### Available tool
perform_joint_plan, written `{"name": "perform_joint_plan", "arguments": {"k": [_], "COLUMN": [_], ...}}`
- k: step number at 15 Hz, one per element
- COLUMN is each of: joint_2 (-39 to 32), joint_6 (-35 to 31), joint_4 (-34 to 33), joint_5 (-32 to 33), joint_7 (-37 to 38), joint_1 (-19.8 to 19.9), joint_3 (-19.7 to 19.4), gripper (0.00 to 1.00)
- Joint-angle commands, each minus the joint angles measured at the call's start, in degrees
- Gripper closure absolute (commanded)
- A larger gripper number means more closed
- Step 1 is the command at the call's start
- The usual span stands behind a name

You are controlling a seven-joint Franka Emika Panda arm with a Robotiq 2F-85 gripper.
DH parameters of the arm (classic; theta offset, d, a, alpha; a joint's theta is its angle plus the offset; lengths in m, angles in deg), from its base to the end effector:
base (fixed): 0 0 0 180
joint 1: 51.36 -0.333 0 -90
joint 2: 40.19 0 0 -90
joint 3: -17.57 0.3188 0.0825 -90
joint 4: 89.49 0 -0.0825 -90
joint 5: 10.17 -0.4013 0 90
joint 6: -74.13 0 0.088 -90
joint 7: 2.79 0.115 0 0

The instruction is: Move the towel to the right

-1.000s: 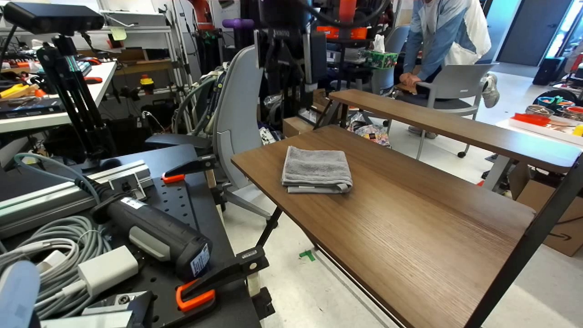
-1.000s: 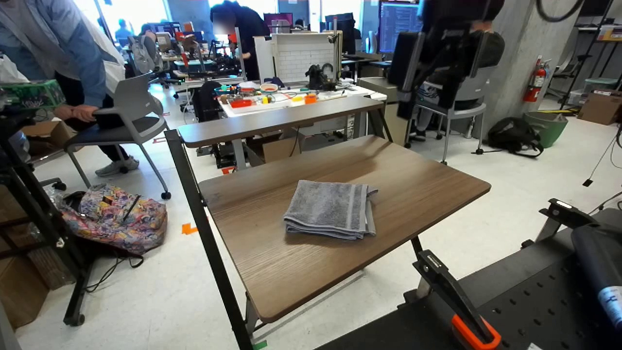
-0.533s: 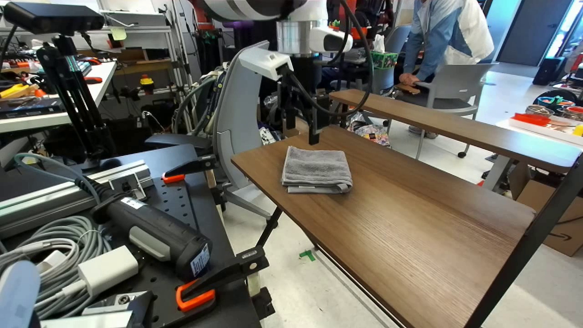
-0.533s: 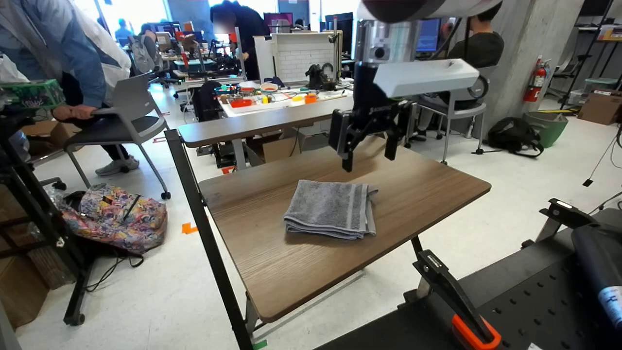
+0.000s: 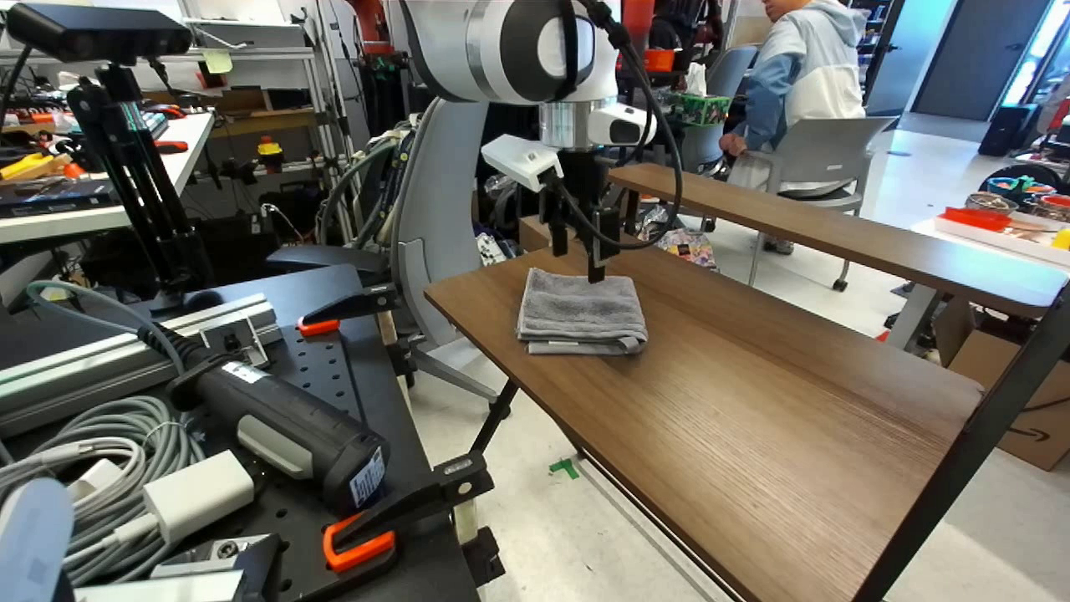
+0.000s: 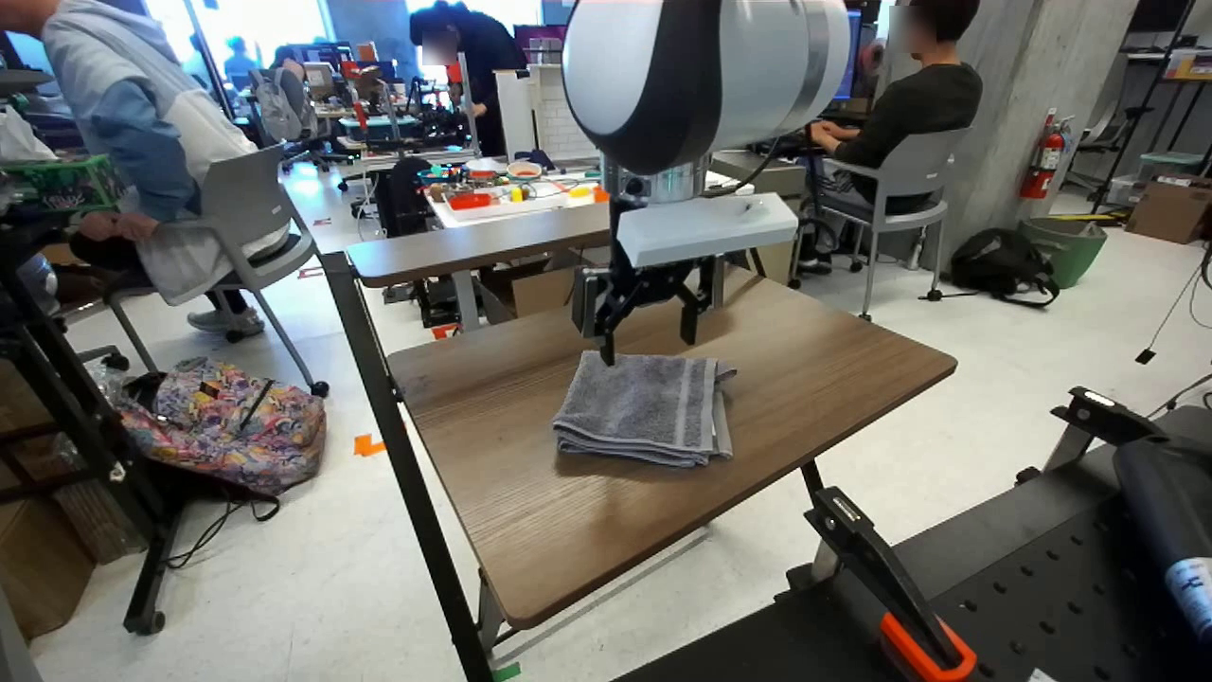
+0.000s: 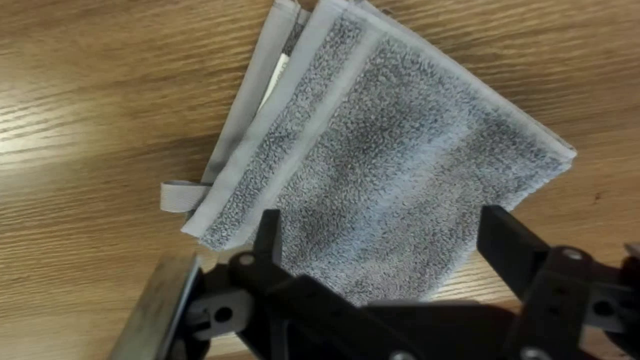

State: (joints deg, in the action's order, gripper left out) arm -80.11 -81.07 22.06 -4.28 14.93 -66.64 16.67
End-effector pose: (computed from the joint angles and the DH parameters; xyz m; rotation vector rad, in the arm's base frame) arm 0.6067 0.1589 0.1023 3.1027 0.0584 0.1206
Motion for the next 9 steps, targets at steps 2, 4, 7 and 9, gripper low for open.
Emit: {"name": "perform_joint_plan", "arguments": {"k": [2, 4, 7, 9], "joint_2": [-7.35, -7.87, -7.50, -7.50], "joint_6": [2.49, 3.64, 1.75, 2.29], "joint_4": [-9.63, -11.00, -9.41, -9.80], "joint_5": [-0.65, -0.69, -0.90, -0.87], "joint_7": [2.42, 3.16, 1.76, 1.86], "joint_1": [-2.15, -2.44, -1.46, -1.45], "joint_3": [-2.54, -3.48, -2.65, -2.73], "gripper": [0.00, 0.00, 0.00, 0.00]}}
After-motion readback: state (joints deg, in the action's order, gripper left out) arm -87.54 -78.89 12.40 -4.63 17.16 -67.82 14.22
